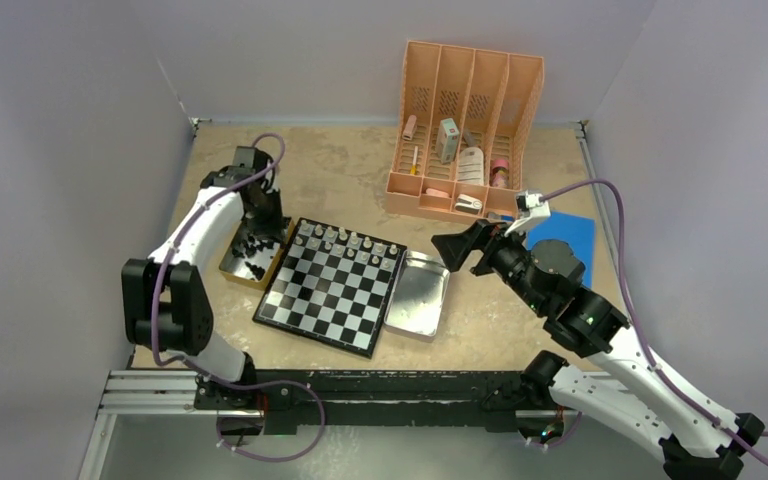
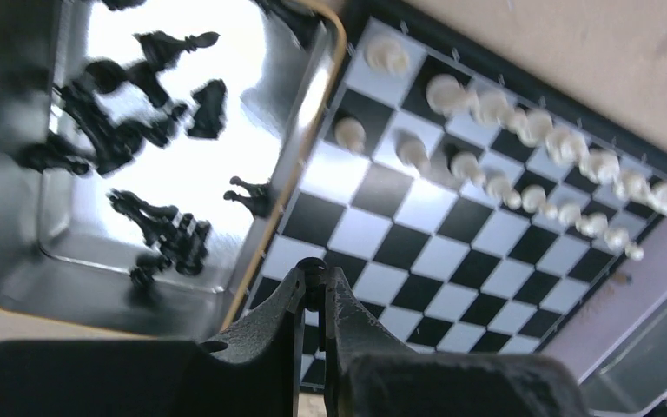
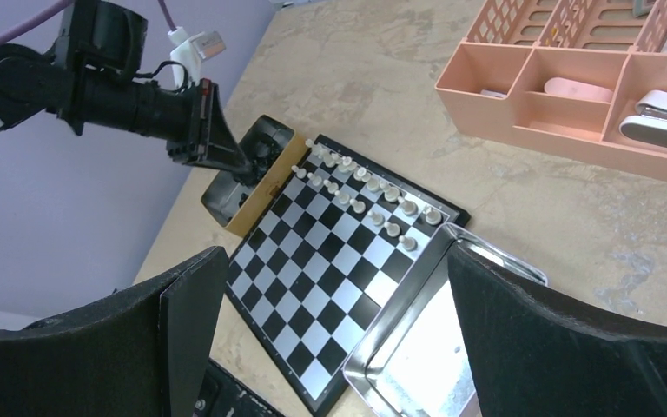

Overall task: Set up the chess pieces on the board
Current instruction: Pick up the chess piece from the storage box, then place the chess piece on the chessboard.

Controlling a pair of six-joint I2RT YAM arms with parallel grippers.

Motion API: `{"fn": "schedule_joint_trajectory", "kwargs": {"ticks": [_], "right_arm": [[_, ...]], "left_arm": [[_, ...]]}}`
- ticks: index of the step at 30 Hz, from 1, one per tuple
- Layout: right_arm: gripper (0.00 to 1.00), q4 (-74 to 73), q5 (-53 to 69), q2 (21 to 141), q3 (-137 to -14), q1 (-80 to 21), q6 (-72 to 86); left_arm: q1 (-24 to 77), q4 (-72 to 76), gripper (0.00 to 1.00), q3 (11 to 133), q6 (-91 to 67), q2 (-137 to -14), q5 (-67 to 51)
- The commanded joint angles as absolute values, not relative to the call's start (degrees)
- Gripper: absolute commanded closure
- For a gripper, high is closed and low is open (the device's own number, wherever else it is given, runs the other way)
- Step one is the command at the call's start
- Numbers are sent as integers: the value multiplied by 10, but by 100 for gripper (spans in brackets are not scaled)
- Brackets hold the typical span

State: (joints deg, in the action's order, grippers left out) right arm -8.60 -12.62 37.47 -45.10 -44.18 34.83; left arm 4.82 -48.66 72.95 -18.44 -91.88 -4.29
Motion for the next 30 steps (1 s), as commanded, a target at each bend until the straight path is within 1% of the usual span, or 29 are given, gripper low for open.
{"fn": "schedule_joint_trajectory", "kwargs": {"ticks": [1, 10, 17, 21, 25, 30], "right_arm": [[1, -84, -144, 375, -483, -441, 335], [1, -95, -154, 362, -478, -441, 343], [1, -100, -175, 356, -489, -441, 343], [1, -102, -182, 353, -488, -441, 347], [1, -108, -183, 351, -495, -441, 355], [1, -115, -188, 343, -494, -441, 363]], "left_arm": [[92, -490, 94, 688, -228, -850, -70], [242, -471, 95, 646, -281, -788, -69], [389, -451, 96, 605, -357, -784, -17], [461, -435, 96, 585, -389, -802, 23], [508, -421, 96, 570, -417, -817, 55], [546, -404, 96, 555, -438, -832, 58]]}}
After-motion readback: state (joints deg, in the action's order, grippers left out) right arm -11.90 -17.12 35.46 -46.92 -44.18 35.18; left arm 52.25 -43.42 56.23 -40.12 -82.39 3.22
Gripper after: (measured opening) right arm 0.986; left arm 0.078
